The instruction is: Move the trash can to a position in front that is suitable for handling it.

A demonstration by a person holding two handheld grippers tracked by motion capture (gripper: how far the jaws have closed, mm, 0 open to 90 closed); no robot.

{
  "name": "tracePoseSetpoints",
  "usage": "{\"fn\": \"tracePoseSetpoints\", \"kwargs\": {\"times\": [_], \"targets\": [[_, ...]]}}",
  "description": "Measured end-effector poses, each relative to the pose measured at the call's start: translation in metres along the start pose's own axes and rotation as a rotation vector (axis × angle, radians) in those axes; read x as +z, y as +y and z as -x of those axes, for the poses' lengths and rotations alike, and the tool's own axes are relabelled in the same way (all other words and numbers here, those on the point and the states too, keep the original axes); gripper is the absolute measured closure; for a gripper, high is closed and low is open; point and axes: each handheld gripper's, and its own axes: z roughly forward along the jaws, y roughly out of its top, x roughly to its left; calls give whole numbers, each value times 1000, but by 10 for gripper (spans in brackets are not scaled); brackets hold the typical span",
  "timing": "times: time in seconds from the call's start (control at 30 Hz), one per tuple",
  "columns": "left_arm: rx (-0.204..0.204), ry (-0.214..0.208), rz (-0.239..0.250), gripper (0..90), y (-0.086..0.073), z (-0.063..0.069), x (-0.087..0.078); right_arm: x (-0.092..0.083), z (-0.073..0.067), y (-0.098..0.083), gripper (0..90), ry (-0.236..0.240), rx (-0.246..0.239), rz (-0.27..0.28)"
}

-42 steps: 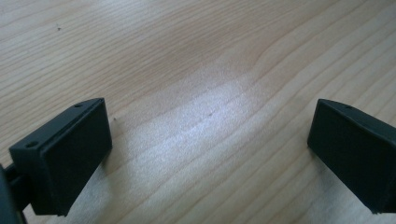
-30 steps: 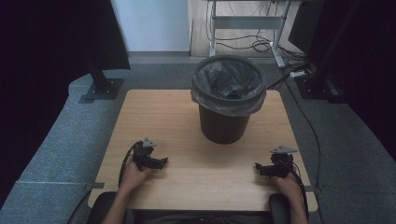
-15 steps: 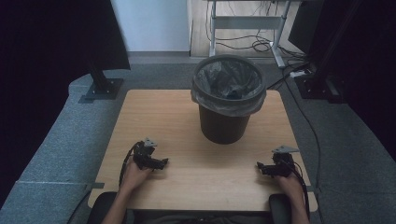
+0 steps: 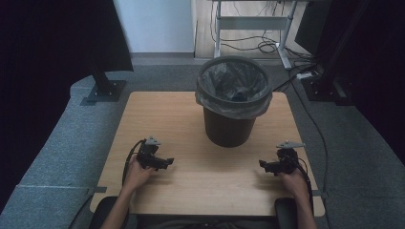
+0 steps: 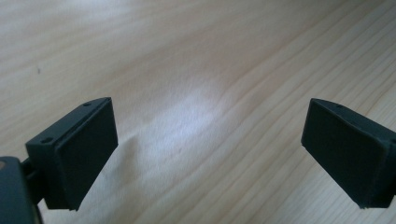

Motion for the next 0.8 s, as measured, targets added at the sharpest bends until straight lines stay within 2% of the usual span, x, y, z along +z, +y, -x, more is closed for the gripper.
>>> {"fn": "tracePoseSetpoints", "kwargs": {"times": [0.07, 0.13, 0.2, 0.23, 0.33, 0.47, 0.57, 0.8], "targets": [[2, -3, 3, 32, 4, 0, 0, 0, -1, 4, 0, 2, -6, 6], [18, -3, 18, 19, 16, -1, 0, -1, -2, 15, 0, -3, -21, 12], [22, -6, 21, 11, 20, -1, 0, -1, 0, 24, 0, -8, -22, 18], [39, -2, 24, 2, 29, -1, 0, -1, 1, 28, 0, -12, -25, 25], [55, -3, 28, 0, 37, -2, 1, 0, 4, 36, 0, -22, -24, 27], [46, -22, 48, 0, 52, -2, 4, 3, 11, 51, 0, -44, -23, 32], [54, -22, 50, 0, 62, -3, 7, 7, 15, 61, 0, -47, -18, 27], [51, -29, 57, 0, 83, -6, 15, 12, 20, 75, 0, -54, -25, 35]]}}
